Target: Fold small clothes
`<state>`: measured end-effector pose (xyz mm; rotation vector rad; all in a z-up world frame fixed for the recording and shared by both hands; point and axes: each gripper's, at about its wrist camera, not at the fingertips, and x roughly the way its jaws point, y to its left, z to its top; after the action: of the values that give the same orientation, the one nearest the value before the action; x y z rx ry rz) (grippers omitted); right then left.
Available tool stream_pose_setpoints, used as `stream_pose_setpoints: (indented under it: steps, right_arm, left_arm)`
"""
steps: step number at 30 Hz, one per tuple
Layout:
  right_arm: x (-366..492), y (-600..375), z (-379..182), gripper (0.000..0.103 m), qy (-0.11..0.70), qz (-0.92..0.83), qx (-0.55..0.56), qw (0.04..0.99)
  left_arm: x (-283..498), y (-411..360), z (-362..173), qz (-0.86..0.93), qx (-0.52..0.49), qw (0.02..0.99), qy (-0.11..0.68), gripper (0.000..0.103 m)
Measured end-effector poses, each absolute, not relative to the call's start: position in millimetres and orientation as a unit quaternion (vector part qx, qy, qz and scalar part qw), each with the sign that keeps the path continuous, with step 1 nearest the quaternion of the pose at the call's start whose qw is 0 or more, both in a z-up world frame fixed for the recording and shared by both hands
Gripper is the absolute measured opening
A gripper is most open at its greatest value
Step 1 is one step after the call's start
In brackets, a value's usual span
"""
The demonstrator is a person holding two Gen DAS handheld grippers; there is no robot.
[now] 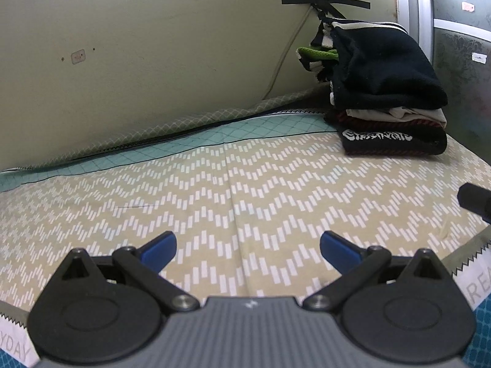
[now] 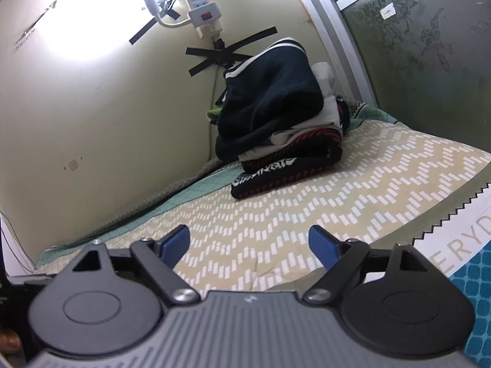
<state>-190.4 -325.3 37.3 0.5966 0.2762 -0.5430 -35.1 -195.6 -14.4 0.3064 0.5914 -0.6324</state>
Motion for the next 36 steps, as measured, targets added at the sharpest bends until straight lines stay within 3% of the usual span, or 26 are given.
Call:
stream_pose_setpoints:
  steps: [14, 20, 36]
  right_arm:
    - [-197, -338, 37, 0.096, 0.105, -0.272, 0.286, 0.913]
    - [-195, -340, 35, 0.096, 0.107, -0.266, 0.296, 0.911]
    - [-198, -339, 34, 0.096, 0.096, -0.265, 0.298, 0.912]
  left_arm:
    - [-38, -206, -11, -0.278, 0.17, 0.906, 0.271, 0.103]
    - [-41, -214, -16, -0.256, 0.208, 0.908, 0.258, 0.103]
    - [-39, -206, -12, -0.252, 0.197, 0.91, 0.264, 0.103]
